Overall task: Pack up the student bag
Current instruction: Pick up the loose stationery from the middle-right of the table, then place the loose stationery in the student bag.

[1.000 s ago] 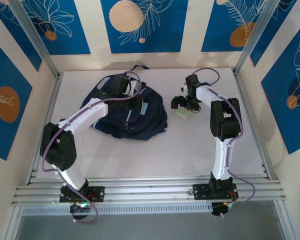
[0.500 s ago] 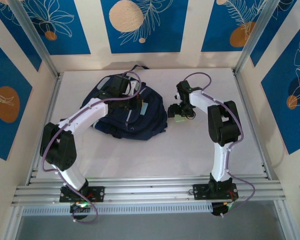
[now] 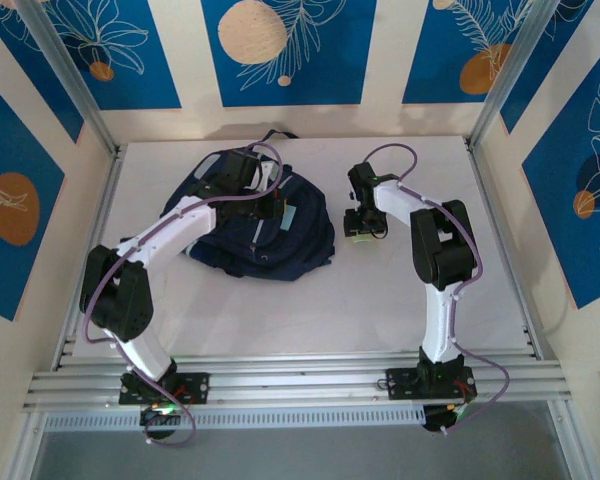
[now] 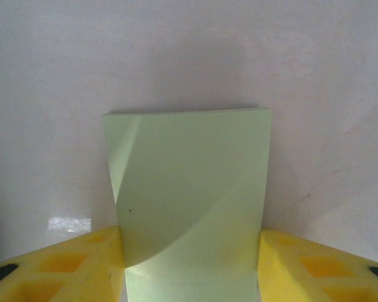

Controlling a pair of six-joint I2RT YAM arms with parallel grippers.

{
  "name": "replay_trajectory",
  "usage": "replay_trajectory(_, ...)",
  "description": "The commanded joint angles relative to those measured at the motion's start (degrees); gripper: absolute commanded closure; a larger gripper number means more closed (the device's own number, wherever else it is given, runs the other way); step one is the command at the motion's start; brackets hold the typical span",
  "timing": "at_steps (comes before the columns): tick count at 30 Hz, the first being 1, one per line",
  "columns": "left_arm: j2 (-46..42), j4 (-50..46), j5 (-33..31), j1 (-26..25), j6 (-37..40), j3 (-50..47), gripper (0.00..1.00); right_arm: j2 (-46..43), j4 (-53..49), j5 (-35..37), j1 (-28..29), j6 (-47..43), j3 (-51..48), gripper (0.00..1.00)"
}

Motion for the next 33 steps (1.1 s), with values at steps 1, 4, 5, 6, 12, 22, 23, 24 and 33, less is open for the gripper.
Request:
replay_trajectory(1,-1.32,1.00,2.74,-0.86,0.90,2.52,1.00,-2.01,-2.62,-2.26,-0.71,1.80,-1.63,0.48)
replay_trajectory(4,-1.14,0.82,2.77,-0.86,0.93,3.02,1.00,-6.52,-3.58,-5.26,-1.36,3.57,-2.10,0.48)
replay_trajectory(5,-1.10,0.73,2.74,-0.78,1.06,3.18,1.00,-7.90,-3.70,-6.37,-1.47,4.16,-2.30,0.48)
replay_trajectory(6,-1.14,0.74,2.74,-0.82,1.02,3.43,1.00,-9.97,-3.66,-8.55,-1.42,5.27,-2.75,0.48)
replay_trajectory(12,-1.03,0.67,3.05,-0.78,1.11,4.44,1.00,-19.99,4.69,-26.78,-0.90,13.30,-8.76,0.49)
replay_trajectory(22,-0.09,1.35,4.35,-0.70,0.63,5.33,1.00,-19.32,20.65,-34.04,7.13,26.81,-10.15,0.49)
replay_trajectory(23,-0.17,1.33,4.41,-0.67,0.52,5.39,1.00,-18.54,21.10,-34.23,7.60,27.30,-9.63,0.49)
replay_trajectory(24,-0.24,1.41,4.47,-0.69,0.41,5.42,1.00,-17.69,21.82,-34.37,8.06,28.19,-9.27,0.49)
replay_trajectory(33,-1.26,1.95,4.08,-0.67,-0.20,4.46,1.00,-10.86,27.22,-39.63,10.03,32.33,-4.69,0.26)
